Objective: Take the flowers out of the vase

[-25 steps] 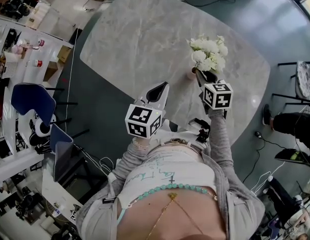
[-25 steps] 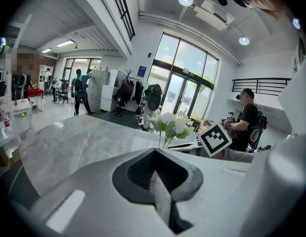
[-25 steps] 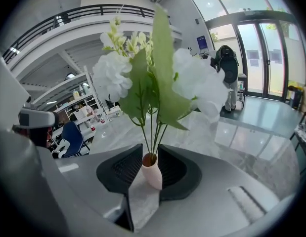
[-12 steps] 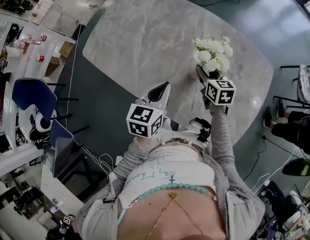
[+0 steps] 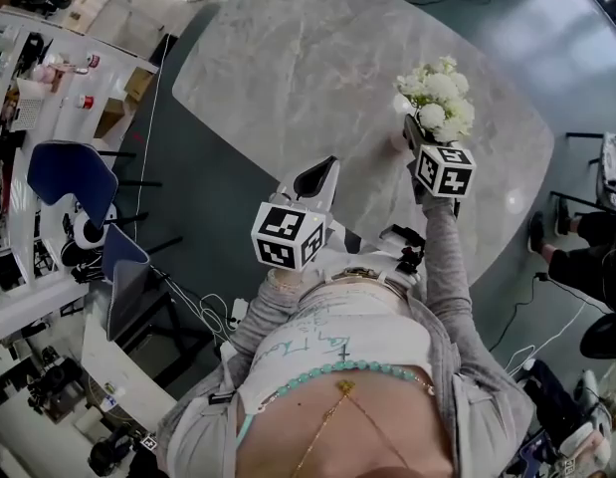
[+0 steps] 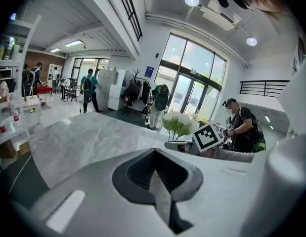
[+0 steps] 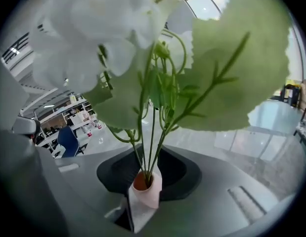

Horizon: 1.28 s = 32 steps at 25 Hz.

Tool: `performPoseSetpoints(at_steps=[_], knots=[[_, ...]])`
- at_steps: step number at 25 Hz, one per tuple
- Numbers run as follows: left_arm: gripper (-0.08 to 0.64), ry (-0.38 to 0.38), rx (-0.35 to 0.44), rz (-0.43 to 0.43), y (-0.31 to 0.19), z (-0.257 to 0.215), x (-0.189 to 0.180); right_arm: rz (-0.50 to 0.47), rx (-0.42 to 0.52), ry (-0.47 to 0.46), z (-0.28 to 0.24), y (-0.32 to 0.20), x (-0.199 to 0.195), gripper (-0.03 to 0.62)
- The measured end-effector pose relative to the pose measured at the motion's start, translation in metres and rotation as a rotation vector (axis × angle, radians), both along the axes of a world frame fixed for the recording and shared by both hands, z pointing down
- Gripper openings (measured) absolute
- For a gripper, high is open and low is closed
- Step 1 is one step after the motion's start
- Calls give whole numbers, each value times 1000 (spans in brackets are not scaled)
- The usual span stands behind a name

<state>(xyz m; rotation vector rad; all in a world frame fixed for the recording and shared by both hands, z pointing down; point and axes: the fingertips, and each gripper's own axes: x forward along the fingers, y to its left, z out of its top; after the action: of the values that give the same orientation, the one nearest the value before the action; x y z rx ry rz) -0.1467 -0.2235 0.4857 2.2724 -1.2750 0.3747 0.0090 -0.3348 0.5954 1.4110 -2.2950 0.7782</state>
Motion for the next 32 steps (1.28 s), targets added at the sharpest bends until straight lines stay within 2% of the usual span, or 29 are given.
performPoseSetpoints(at_steps=[6, 12, 21, 32], knots=[[2, 12, 26, -15, 2, -9, -6, 4, 25, 26, -1, -2, -1, 64], [2, 22, 20, 5, 2, -7, -3, 6, 32, 51, -1, -2, -2, 38], [2, 27, 24, 37, 2, -9, 3, 1, 45, 76, -4, 0, -1, 34], [2, 34, 37, 82, 1, -12, 6, 13, 106, 69, -27, 4, -5, 32]])
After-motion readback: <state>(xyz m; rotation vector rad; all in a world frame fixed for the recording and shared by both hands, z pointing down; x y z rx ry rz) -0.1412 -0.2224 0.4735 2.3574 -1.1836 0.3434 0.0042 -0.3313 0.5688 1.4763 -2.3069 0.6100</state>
